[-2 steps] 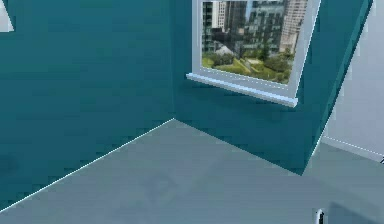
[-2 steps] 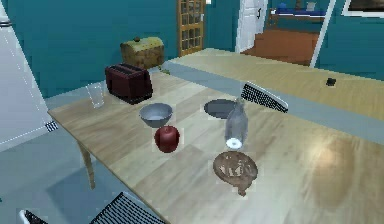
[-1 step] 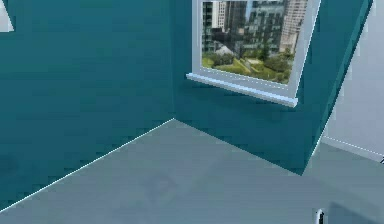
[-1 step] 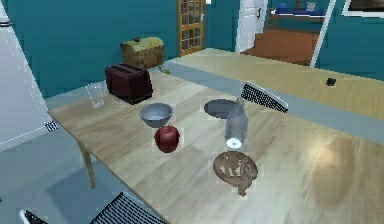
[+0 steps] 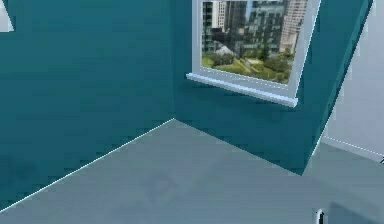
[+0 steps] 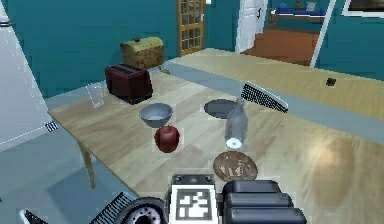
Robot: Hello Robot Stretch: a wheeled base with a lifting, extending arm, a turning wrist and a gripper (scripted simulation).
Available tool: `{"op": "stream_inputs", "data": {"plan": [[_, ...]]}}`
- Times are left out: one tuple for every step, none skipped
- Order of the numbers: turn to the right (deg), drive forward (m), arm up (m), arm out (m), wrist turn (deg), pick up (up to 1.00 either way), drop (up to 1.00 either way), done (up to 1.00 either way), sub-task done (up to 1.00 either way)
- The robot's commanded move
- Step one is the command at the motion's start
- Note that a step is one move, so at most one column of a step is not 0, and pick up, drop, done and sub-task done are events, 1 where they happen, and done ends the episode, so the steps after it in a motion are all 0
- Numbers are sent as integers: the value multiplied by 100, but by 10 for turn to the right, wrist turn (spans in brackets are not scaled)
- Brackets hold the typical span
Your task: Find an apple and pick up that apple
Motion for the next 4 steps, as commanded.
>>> {"op": "stream_inputs", "data": {"plan": [[0,0,0,42,0,0,0,0,0],[0,0,0,0,450,0,0,0,0],[0,0,0,0,450,0,0,0,0],[0,0,0,0,450,0,0,0,0]]}}
